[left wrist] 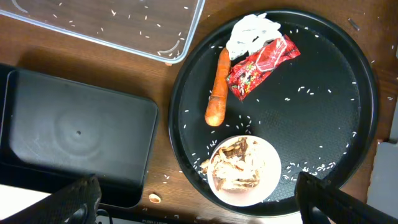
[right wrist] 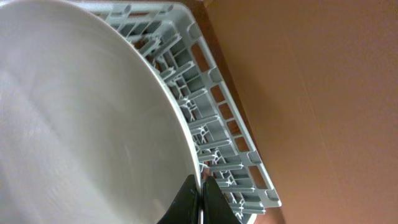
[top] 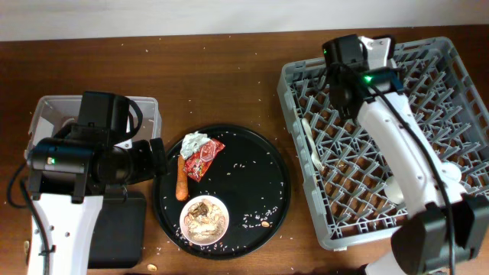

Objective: Sort waste into correct bins and load items into the dishwasher rack
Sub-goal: 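Stand the white plate upright in the rack with the right gripper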

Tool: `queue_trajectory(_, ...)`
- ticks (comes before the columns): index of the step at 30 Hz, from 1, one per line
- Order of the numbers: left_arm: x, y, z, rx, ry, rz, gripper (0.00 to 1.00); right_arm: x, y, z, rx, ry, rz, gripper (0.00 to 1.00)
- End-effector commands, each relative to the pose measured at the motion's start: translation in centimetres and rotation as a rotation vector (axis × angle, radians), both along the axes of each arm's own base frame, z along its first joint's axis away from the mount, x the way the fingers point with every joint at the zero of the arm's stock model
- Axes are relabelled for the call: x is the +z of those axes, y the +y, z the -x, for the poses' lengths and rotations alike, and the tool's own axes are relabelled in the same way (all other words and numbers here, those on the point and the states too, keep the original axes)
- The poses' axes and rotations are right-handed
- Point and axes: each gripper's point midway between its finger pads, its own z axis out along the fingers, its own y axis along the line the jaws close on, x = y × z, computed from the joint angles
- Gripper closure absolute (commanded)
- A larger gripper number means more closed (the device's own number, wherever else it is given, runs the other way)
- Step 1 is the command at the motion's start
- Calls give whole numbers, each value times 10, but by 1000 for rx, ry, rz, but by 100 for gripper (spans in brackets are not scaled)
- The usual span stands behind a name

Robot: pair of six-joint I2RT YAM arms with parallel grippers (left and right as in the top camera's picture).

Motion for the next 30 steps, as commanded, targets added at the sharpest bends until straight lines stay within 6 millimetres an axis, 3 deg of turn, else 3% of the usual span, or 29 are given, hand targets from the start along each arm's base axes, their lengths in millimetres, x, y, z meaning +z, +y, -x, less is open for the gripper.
queue_trajectory(1,5,2,-1,12,-19,-3,1,0,-2,-4,4,28,42,96)
queue_trajectory(4,5,2,-1,12,-19,-3,1,20,-20,-3,-51,-4,150,96)
queue_trajectory(8,5,2,-1,12,-19,-3,1,34,-25,-28,76,95,242,96)
queue_trajectory(10,5,2,-1,12,-19,-3,1,19,-8,-44,265,207,204,96)
queue_trajectory(14,5,2,-1,12,-19,-3,1,11,-4,-48,323,250,190,96)
queue_trajectory(15,5,2,-1,12,-19,-3,1,4,0,-47,348,273,168,89)
queue_trajectory(16,5,2,-1,12,-19,-3,1,3,-1,-45,347,284,171,76)
queue_trajectory(17,5,2,0,12,-19,-3,1,4,-3,-44,336,285,179,96)
queue_trajectory(19,5,2,-1,12,-19,-3,1,6,-5,-43,316,280,189,96)
queue_trajectory(20,5,2,0,12,-19,-3,1,5,-6,-42,311,278,183,87)
queue_trajectory(22,5,2,-1,12,-19,-3,1,12,-4,-36,237,159,112,79)
queue_trajectory(23,5,2,-1,12,-19,-3,1,17,3,-29,218,81,24,68)
queue_trajectory(25,5,2,-1,12,-19,-3,1,22,44,-1,311,20,-268,38)
queue_trajectory(26,5,2,-1,12,-19,-3,1,18,81,25,424,67,-479,34)
queue_trajectory(28,5,2,-1,12,-19,-3,1,1,145,86,510,246,-890,47)
queue_trajectory(30,5,2,-1,12,-19,-3,1,-34,165,123,426,429,-1038,46)
